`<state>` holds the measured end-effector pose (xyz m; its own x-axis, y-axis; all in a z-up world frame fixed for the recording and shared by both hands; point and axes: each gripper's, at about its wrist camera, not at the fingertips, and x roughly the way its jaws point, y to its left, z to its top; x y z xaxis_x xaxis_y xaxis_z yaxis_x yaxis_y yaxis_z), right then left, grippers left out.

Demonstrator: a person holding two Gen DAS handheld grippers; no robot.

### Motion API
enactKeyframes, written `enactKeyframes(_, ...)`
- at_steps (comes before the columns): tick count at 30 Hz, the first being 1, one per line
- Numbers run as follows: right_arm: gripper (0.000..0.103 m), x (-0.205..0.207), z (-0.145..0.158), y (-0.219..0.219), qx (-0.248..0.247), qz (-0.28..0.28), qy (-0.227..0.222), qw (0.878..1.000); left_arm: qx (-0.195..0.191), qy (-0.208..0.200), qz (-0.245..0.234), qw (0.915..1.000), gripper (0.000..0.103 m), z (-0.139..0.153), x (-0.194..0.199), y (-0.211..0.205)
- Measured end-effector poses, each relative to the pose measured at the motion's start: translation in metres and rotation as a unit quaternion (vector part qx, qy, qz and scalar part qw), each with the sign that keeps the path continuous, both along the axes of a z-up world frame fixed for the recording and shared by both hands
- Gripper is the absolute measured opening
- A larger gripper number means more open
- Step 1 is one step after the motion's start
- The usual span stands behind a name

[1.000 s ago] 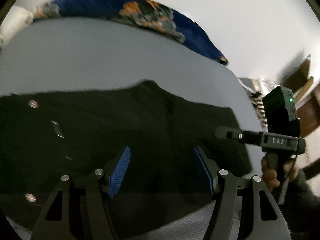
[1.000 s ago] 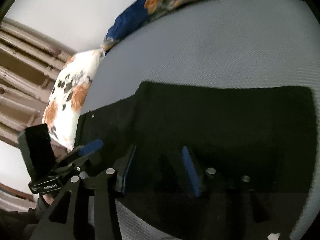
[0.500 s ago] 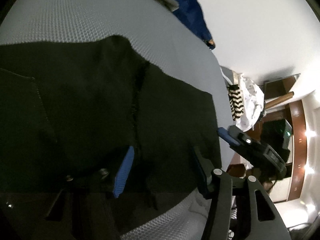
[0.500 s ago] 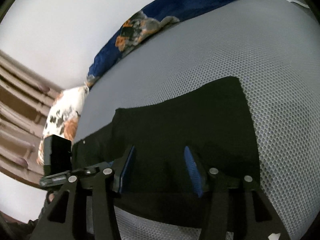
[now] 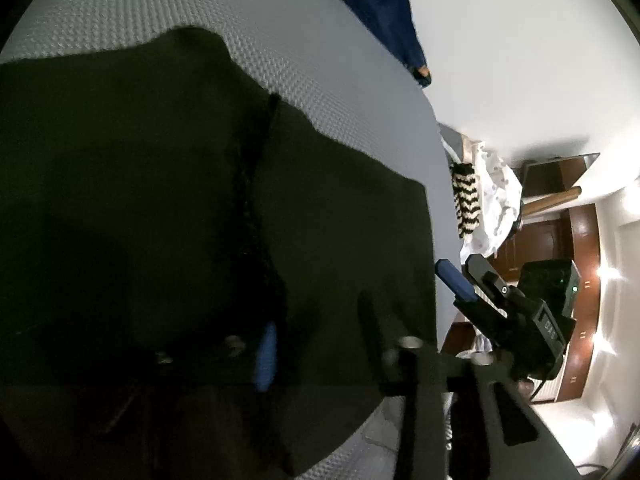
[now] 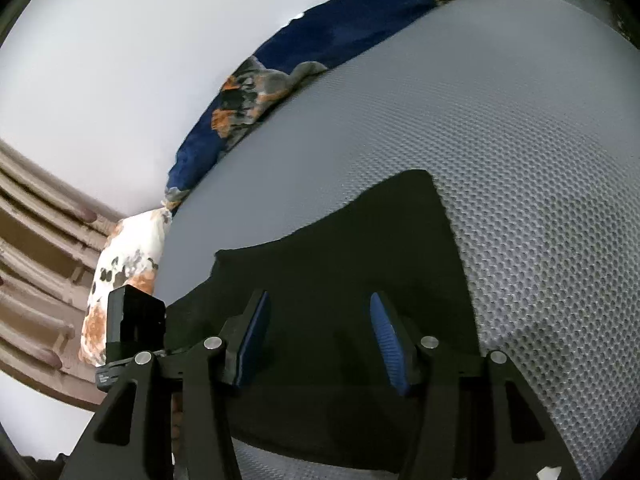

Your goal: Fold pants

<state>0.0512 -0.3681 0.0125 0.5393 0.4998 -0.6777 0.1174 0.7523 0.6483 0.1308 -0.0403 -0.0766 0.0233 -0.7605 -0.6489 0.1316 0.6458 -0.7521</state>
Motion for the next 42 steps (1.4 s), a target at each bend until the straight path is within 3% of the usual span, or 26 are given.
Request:
enactKeyframes(3,0.051,0.000,-0.002,-0.002,-0.002,-0.003,0.002,1.000,0.007,0.006,0.012,0.9999,0.007,-0.003,0.002,-0.001)
enactKeyframes(6,0.051,0.000,-0.003,-0.003,-0.013,-0.007,0.006,1.000,0.006,0.007,0.021,0.9997,0.004,0.000,0.000,0.003)
enactKeyframes(8,0.051,0.000,-0.003,-0.003,-0.023,-0.009,0.009,1.000,0.023,-0.022,0.020,0.9993,0.003,0.012,-0.007,0.007)
enactKeyframes(13,0.051,-0.001,0.000,0.000,-0.041,-0.008,0.007,0.999,0.052,-0.079,0.028,0.9952,0.003,0.037,-0.013,0.014)
enactKeyframes(18,0.051,0.004,-0.007,0.011,-0.080,0.003,0.030,0.996,0.103,-0.059,0.023,0.9926,0.003,0.016,-0.016,0.019)
enactKeyframes(20,0.049,0.005,-0.011,0.017,-0.110,0.011,0.040,0.993,0.106,-0.051,0.025,0.9927,0.003,0.009,-0.020,0.017)
enactKeyframes(27,0.049,0.010,-0.018,0.028,-0.153,0.026,0.055,0.986,0.131,-0.069,0.015,0.9889,0.007,0.014,-0.022,0.018)
enactKeyframes(29,0.049,0.012,-0.016,0.030,-0.158,0.026,0.057,0.985,0.145,-0.075,0.016,0.9864,0.012,0.020,-0.022,0.024)
enactKeyframes(31,0.049,0.015,-0.012,0.032,-0.170,0.024,0.052,0.984,0.172,-0.100,0.019,0.9799,0.019,0.031,-0.021,0.027)
enactKeyframes(35,0.049,0.026,-0.001,0.036,-0.203,0.030,0.032,0.978,0.195,-0.169,0.021,0.9659,0.022,0.055,-0.017,0.031)
enactKeyframes(40,0.049,0.047,0.004,0.038,-0.232,0.034,0.021,0.972,0.180,-0.216,0.025,0.9593,0.026,0.067,0.006,0.024)
enactKeyframes(42,0.049,0.056,0.002,0.037,-0.239,0.031,0.026,0.970,0.167,-0.217,0.021,0.9616,0.026,0.064,0.020,0.019)
